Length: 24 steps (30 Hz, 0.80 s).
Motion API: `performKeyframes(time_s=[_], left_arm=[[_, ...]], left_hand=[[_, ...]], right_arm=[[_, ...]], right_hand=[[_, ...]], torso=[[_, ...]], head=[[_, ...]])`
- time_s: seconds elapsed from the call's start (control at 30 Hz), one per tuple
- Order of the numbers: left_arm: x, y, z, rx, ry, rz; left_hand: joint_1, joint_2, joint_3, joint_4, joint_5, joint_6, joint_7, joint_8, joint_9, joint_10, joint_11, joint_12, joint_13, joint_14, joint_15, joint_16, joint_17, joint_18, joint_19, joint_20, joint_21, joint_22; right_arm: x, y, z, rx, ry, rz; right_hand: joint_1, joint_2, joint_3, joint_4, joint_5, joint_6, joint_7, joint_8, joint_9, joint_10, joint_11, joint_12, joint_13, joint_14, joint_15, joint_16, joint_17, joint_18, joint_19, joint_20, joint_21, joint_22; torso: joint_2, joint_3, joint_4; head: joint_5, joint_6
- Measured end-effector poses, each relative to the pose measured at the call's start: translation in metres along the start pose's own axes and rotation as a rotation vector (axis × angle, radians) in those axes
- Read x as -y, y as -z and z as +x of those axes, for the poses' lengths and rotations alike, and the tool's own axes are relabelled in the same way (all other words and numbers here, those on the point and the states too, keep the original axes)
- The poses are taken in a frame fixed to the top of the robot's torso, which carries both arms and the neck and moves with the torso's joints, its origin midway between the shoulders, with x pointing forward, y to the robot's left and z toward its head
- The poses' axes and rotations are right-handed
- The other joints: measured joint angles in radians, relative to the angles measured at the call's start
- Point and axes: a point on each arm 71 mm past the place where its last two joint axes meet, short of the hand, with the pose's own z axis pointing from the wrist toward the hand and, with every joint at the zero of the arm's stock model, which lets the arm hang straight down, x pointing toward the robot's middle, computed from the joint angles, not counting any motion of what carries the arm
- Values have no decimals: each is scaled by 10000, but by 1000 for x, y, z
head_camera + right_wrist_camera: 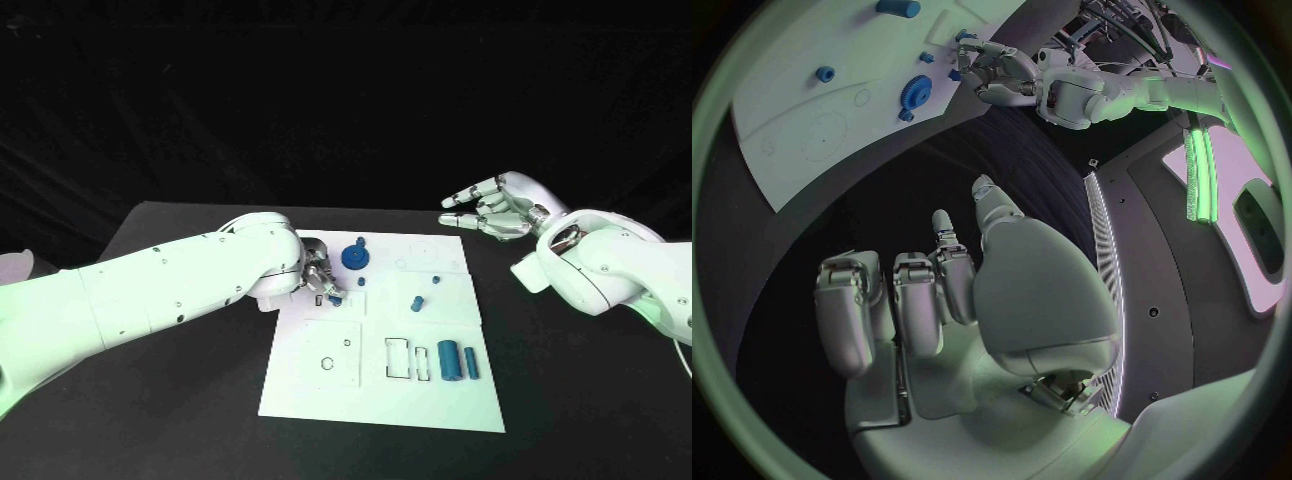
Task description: Assemble the parts on the task board
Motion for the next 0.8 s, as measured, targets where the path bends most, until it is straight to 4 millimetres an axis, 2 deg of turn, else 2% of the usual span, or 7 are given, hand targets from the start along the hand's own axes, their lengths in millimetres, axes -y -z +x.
performKeyframes(time_s=[0.27, 0.33, 0.37, 0.8], left_arm=[[0, 1, 1, 2, -46, 10], [-1, 0, 2, -22, -65, -7], [-1, 0, 2, -18, -77, -4], [0, 1, 2, -70, -226, -5]], left_hand=[[-38, -38, 68, -14, 91, -2, 4, 62, 89, 0, 0, 0, -6, 0, 0, 0, -1, 0, 0, 0, 0, -1], [-107, -50, 131, -76, 112, 16, 14, 91, 116, 0, 0, 0, -6, 0, 0, 0, -1, -142, 0, 0, 0, -1], [-142, -64, 148, -93, 117, 18, 14, 92, 116, 0, 0, 0, -6, 0, 0, 0, -1, -153, 0, 0, 0, -1], [-208, -77, 191, -136, 179, 64, 4, 89, 138, 38, -30, 41, 68, 0, 0, 0, -2, -154, 0, 0, 38, -3]], right_arm=[[0, 0, 0, -13, 0, 0], [0, 0, 0, -17, 0, -1], [0, 0, 0, -20, 0, -1], [0, 0, 0, -46, -2, -4]], right_hand=[[0, 0, 1, 0, 0, 0, 0, 0, 0, 0, 0, 0, 0, 0, 0, 0, -1, 0, 0, 0, 0, 8], [0, 0, 1, 0, 0, 0, 0, 0, 0, 0, 0, 0, 0, 0, 0, 0, -1, 0, 0, 0, 0, 8], [0, 0, 1, 0, 0, 0, 0, 0, 0, 0, 0, 0, 0, 0, 0, 0, -1, 1, 0, 0, 0, 8], [-43, 43, -28, 29, 0, 0, 0, 0, -1, 0, 0, 0, 0, 0, 0, 0, -3, 0, 0, 0, 0, 6]], torso=[[0, -1, 1], [0, -2, 1], [0, -1, 1], [3, -1, 8]], head=[[-6, -19], [-6, -24], [-6, -27], [12, -45]])
